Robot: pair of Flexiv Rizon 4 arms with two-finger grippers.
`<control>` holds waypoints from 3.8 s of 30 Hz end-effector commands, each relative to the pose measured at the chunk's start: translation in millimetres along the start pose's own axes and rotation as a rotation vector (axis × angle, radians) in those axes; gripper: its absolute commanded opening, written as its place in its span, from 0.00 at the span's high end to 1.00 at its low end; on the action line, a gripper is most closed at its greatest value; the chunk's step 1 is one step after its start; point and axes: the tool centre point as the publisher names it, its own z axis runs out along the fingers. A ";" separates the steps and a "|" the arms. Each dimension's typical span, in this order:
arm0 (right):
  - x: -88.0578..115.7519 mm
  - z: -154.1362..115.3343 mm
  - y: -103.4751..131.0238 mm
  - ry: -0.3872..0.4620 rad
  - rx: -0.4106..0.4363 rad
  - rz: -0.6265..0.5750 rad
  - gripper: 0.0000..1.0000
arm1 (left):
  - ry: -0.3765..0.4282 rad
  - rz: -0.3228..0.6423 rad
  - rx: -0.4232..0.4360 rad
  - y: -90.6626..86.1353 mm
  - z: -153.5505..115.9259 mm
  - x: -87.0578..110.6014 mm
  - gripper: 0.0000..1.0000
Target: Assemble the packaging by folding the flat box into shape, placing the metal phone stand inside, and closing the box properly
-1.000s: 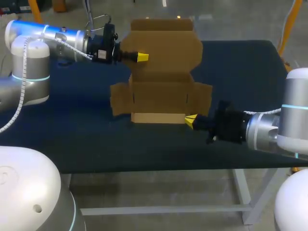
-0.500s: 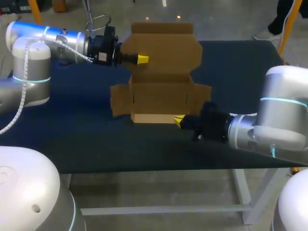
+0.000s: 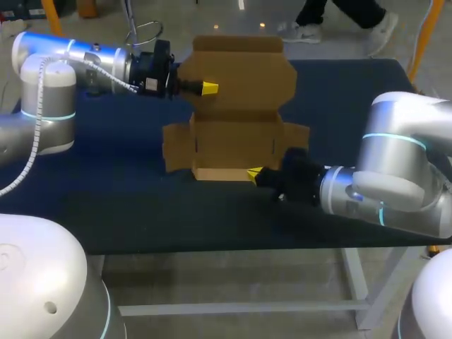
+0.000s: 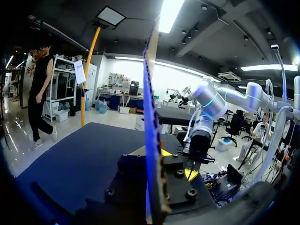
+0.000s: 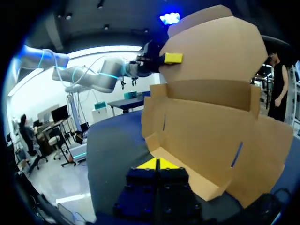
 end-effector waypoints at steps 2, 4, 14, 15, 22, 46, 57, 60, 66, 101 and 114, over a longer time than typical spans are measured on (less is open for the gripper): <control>-3.8 35.6 -5.7 -0.015 0.007 0.009 1.00 | 0.006 0.000 -0.002 1.9 -1.3 -1.1 1.00; -6.3 40.9 -7.4 -0.016 0.007 0.021 1.00 | 0.006 0.000 -0.002 1.9 -1.3 -1.1 1.00; -11.6 60.5 -15.2 -0.063 0.037 0.053 1.00 | 0.006 0.000 -0.002 1.9 -1.3 -1.1 1.00; -11.8 62.4 -15.9 -0.068 0.042 0.054 1.00 | 0.006 0.000 -0.002 1.9 -1.3 -1.1 1.00; -9.1 74.4 -21.8 -0.104 0.075 0.058 1.00 | 0.006 0.000 -0.002 1.9 -1.3 -1.1 1.00; -14.7 89.0 -43.1 -0.161 0.116 0.085 1.00 | 0.006 0.000 -0.002 1.9 -1.3 -1.1 1.00; -17.5 90.4 -48.7 -0.161 0.112 0.101 1.00 | 0.006 0.000 -0.002 1.9 -1.3 -1.1 1.00; -17.5 90.4 -48.7 -0.161 0.112 0.101 1.00 | 0.006 0.000 -0.002 1.9 -1.3 -1.1 1.00; -17.5 90.4 -48.7 -0.161 0.112 0.101 1.00 | 0.006 0.000 -0.002 1.9 -1.3 -1.1 1.00; -27.0 97.2 -53.3 -0.158 0.109 0.118 1.00 | 0.010 0.000 -0.007 3.1 -0.9 0.7 1.00; -27.0 97.2 -53.3 -0.158 0.109 0.118 1.00 | 0.010 -0.007 -0.042 12.8 5.4 30.6 1.00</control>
